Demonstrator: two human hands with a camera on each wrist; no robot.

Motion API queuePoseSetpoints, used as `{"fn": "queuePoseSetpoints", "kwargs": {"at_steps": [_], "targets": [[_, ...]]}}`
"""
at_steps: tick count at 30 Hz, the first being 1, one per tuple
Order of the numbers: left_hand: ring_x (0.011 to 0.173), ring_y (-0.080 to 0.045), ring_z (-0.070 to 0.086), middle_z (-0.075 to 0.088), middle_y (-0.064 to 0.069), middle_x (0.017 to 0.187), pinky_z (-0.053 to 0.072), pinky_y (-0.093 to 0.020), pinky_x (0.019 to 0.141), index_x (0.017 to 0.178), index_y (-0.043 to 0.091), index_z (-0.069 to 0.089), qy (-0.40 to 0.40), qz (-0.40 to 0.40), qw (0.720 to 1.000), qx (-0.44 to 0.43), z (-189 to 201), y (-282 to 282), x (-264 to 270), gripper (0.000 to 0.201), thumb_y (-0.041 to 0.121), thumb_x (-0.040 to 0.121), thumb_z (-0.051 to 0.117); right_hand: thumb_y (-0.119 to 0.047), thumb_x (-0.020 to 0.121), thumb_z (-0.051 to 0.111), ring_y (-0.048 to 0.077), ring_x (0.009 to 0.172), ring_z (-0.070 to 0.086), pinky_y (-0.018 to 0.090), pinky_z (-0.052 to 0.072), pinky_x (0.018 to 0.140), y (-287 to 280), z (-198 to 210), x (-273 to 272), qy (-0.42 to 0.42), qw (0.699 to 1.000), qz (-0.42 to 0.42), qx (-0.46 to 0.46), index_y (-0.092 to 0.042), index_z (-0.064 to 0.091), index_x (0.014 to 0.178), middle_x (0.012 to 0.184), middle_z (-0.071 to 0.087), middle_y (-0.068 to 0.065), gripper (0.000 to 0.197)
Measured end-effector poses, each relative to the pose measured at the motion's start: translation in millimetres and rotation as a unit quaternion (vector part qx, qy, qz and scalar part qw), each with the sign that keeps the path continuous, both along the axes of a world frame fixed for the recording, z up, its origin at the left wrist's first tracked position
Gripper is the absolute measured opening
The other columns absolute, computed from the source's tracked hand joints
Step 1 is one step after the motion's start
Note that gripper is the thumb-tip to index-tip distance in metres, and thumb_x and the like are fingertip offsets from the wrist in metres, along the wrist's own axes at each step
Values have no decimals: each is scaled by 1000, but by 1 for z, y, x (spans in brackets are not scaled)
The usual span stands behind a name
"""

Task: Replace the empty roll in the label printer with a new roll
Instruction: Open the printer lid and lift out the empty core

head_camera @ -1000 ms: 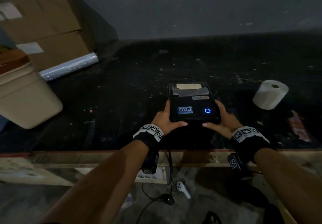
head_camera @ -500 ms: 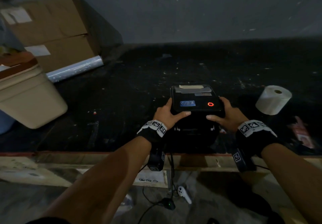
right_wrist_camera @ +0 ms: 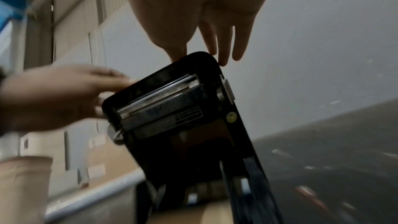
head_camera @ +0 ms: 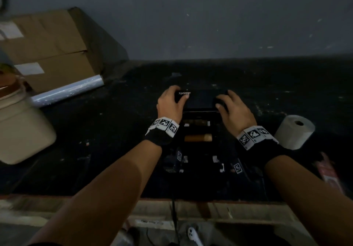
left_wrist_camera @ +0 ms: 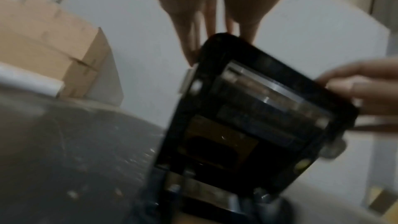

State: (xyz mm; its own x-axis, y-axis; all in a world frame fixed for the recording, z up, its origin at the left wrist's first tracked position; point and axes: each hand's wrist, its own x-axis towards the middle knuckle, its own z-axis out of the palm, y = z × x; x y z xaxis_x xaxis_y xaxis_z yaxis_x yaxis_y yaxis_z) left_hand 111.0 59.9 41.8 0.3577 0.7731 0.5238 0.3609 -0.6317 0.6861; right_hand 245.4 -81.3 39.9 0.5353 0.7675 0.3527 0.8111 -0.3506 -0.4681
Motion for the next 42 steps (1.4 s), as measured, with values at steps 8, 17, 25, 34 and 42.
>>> {"fn": "queuePoseSetpoints", "kwargs": {"at_steps": [8,17,25,34,42], "targets": [[119,-21,58,63,-16,125,37,-19,102,108,11,69,43,-31,999,14,-5,47,27,31,29,85,62,-34,92,43,36,124,47,47,42,98,57,2,48,20,998,13,64,-23,57,121,141,45,17,34],[121,-17,55,60,-11,129,33,-13,101,114,13,66,11,-8,1000,5,-15,62,47,30,27,88,58,-29,95,36,30,135,34,40,30,110,80,-20,68,78,990,57,103,-24,47,132,150,32,12,38],[129,-22,47,47,-12,142,38,-34,109,143,18,29,105,-52,991,-67,-25,61,26,59,41,91,47,-37,94,39,25,142,20,37,21,114,63,-26,83,144,986,84,5,-19,19,144,156,17,10,57],[123,-25,49,49,-8,136,44,-40,102,130,15,44,384,-122,913,-62,-101,40,-32,64,61,88,32,-41,90,46,24,139,28,26,21,112,4,-86,53,147,953,143,-222,-11,31,140,151,28,13,60],[139,-34,25,17,-13,155,28,-47,113,140,9,33,451,-139,879,-66,-114,15,-11,56,44,95,33,-42,92,39,27,142,17,44,19,115,14,-109,29,61,940,104,-319,-20,16,145,157,10,8,62]]}}
